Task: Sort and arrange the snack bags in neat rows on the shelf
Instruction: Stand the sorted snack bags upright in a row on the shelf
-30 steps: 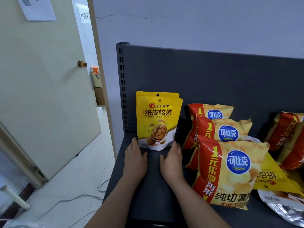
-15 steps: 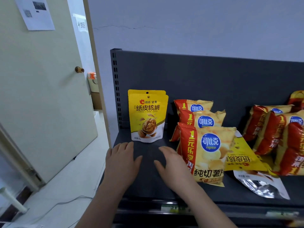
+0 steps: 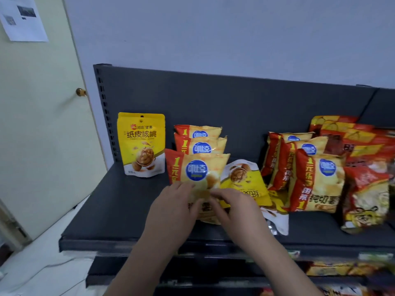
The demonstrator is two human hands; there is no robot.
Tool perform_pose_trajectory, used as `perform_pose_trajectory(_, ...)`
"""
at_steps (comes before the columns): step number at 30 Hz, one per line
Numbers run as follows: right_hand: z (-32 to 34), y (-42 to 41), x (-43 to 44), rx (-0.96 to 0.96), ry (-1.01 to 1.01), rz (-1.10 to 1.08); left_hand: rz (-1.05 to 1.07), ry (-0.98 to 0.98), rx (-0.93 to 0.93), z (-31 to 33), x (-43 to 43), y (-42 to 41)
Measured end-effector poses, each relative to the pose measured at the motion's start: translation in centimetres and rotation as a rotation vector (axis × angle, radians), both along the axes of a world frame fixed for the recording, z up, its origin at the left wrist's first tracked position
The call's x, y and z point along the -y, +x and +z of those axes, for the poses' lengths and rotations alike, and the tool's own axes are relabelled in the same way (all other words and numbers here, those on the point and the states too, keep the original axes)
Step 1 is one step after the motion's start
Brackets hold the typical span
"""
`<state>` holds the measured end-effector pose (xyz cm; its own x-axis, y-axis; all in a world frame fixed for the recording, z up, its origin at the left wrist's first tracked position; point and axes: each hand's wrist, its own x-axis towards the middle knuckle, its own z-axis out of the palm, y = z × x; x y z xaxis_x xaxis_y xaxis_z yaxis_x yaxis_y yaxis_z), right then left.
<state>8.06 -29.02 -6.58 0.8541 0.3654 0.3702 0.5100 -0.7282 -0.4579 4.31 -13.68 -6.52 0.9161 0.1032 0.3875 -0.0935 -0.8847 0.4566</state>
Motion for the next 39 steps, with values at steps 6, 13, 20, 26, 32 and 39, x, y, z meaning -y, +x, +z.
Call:
perform_pose_trajectory(6,-1.8,3.8,10.8,-0.094,-0.137,-0.15,-0.12,0.046,-0.172,-1.9,9.9,4.7)
perform_pose_trajectory(13,-4.9,7.8,17.5,0.008,-0.291,-0.159,-0.145,0.088,-0.383,-3.9,15.8,11.5)
perform_pose_trajectory(20,-6.4,9.7,19.2,0.055,-0.289,-0.106,-0.07,0.21,-0.578,-4.6,19.1,14.6)
perform_pose_trajectory(26,-6.1,9.6,20.1,0.056,-0.166,-0.104,-0.024,0.166,-0.357,-3.1,18.5,14.4)
perform_pose_trajectory(32,-4.0,9.0,20.1,-0.096,0.083,-0.113,0.009,-0.051,0.13,1.4,18.5,13.2)
perform_pose_trajectory(39,-2.1,7.3,19.3,-0.251,0.029,0.033,0.096,-0.479,0.307,4.8,19.4,12.2)
